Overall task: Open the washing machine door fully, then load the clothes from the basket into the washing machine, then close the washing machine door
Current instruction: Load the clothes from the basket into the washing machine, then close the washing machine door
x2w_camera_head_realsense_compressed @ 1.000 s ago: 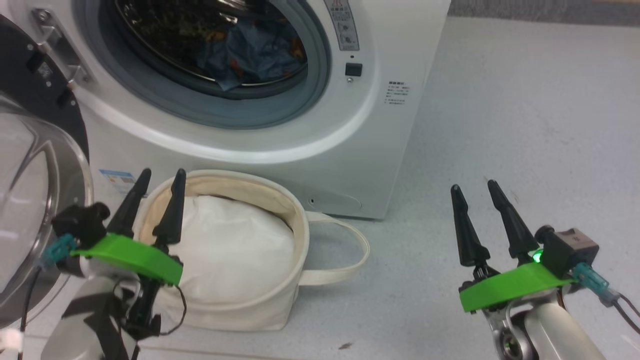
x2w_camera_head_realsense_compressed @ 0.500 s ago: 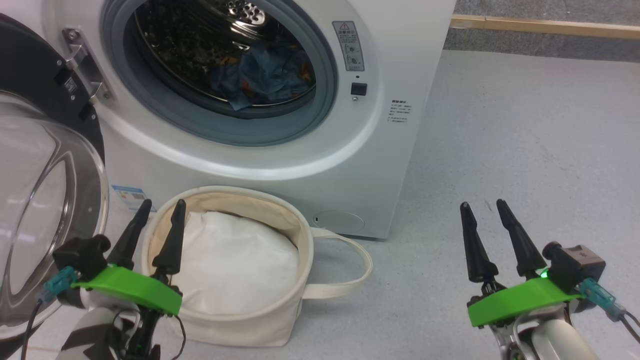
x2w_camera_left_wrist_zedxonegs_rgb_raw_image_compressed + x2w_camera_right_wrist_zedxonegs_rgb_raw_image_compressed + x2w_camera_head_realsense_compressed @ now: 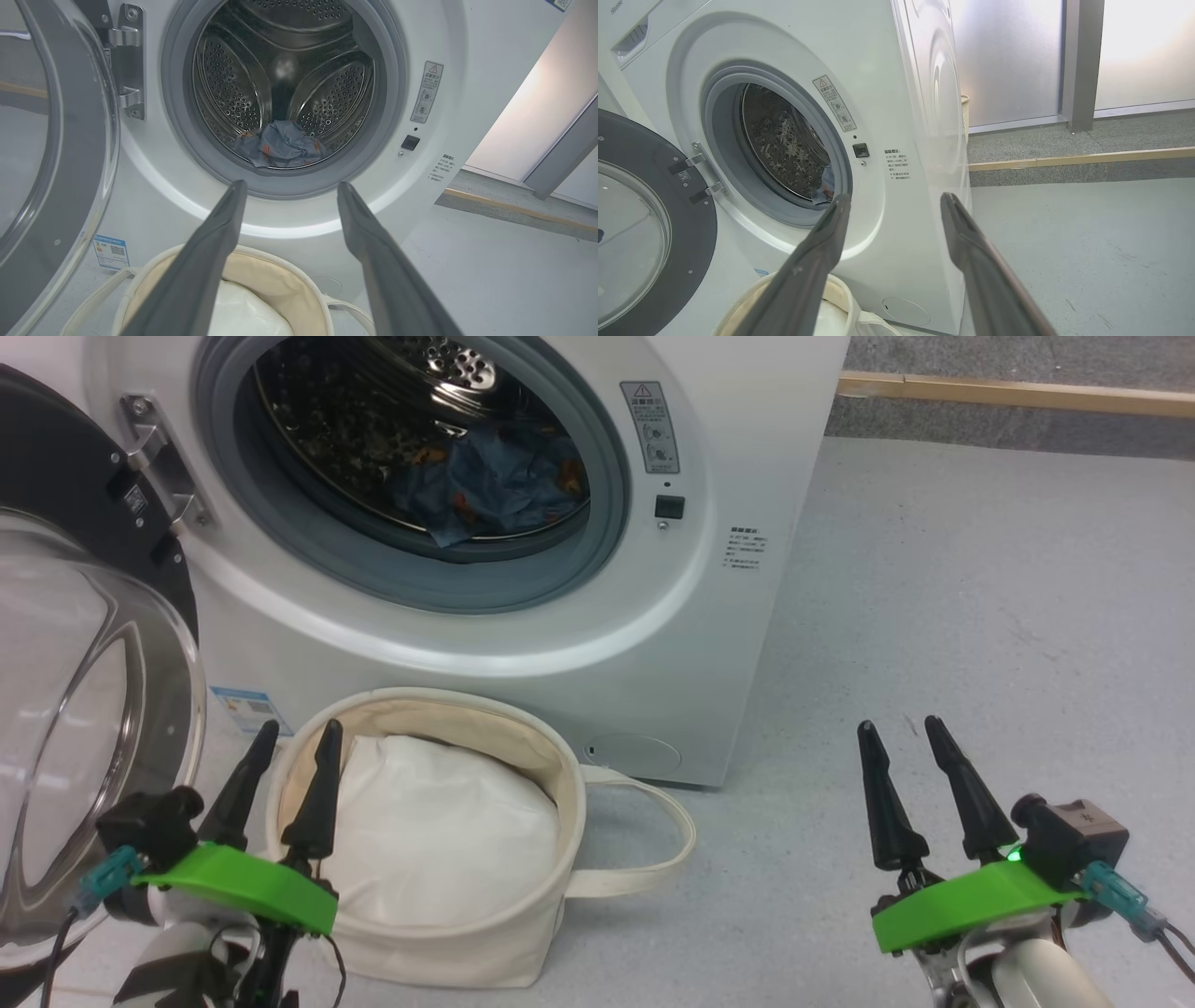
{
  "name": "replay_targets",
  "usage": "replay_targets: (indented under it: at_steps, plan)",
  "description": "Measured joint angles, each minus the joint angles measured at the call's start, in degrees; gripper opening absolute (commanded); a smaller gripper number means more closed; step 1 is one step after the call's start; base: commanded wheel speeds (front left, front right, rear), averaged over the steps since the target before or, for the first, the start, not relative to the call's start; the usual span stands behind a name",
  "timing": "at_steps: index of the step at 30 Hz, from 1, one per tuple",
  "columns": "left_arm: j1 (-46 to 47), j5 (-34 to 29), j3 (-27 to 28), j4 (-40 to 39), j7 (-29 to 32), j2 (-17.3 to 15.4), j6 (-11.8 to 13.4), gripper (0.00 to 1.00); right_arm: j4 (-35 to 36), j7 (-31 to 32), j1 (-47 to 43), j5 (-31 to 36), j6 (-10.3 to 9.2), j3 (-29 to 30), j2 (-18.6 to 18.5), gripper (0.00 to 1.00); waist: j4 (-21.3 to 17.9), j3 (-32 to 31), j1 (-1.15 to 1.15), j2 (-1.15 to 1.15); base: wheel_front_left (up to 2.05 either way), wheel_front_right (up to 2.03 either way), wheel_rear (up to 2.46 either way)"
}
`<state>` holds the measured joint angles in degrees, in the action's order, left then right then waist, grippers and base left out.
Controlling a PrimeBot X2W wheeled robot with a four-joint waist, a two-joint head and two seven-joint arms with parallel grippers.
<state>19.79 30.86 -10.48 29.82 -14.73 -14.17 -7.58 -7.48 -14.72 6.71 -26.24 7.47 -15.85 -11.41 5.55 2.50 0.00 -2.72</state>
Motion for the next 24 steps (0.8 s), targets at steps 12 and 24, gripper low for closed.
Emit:
replay_targets:
  at_steps: [12,24]
  plan:
    - [0.0,0.0,0.3,1.0,0.0,0.7,0.0,1.00,-0.1,0.0,0.0,-0.6,0.00,-0.3,-0.4,1.00,0.7,-0.5,0.00,0.00,-0.65,0.40,0.25]
    - [0.0,-0.1,0.3,1.4,0.0,0.7,0.0,1.00,-0.2,0.0,0.0,-0.6,0.00,-0.5,-0.4,1.00,0.9,-0.5,-0.01,0.00,-1.94,1.69,0.25]
